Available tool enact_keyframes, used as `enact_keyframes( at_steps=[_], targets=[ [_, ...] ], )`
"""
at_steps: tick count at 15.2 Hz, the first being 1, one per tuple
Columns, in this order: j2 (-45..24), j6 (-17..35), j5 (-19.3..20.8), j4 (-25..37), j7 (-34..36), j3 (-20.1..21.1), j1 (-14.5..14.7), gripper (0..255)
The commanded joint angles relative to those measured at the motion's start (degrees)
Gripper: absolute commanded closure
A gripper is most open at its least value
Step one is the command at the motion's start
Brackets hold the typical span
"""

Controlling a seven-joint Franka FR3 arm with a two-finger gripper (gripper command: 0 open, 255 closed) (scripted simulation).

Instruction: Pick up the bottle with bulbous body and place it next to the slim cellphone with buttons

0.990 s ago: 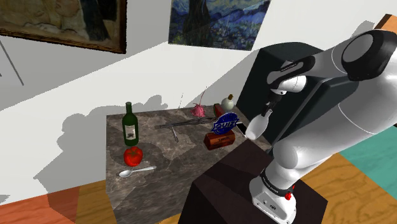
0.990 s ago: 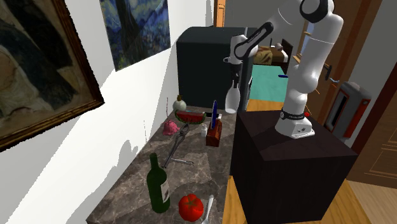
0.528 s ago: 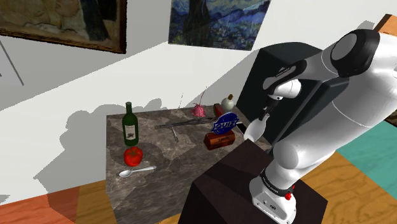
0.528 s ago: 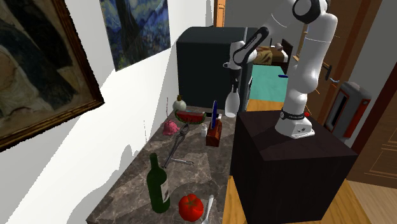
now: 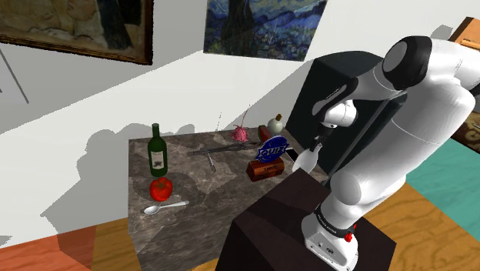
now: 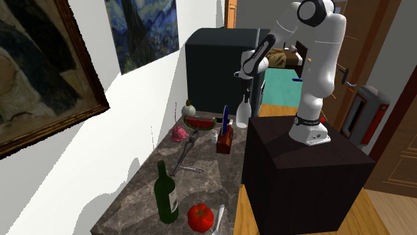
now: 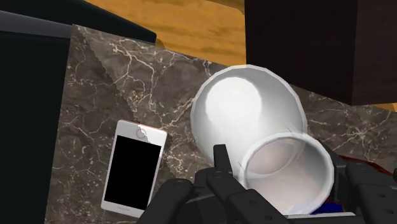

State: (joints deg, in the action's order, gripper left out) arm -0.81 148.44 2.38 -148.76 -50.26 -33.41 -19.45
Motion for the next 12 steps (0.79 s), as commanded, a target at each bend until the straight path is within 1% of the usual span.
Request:
enact_keyframes(
  at_steps=[1,5,8,9,12],
  targets=[
    [-2.2,1.9,-2.3,0.1,-1.6,0.2,0.1,255],
    [-6.2,5.2,-6.9,0.0,-4.8,1.4,-0.3,255],
    [-9.2,7.6,-10.7,0.2,-7.5,3.0,-1.2,255],
    [-9.7,8.0,-11.4,0.3,-8.0,3.4,-1.4,255],
    [-9.7,8.0,-11.3,0.3,-7.9,3.4,-1.5,255]
  ],
)
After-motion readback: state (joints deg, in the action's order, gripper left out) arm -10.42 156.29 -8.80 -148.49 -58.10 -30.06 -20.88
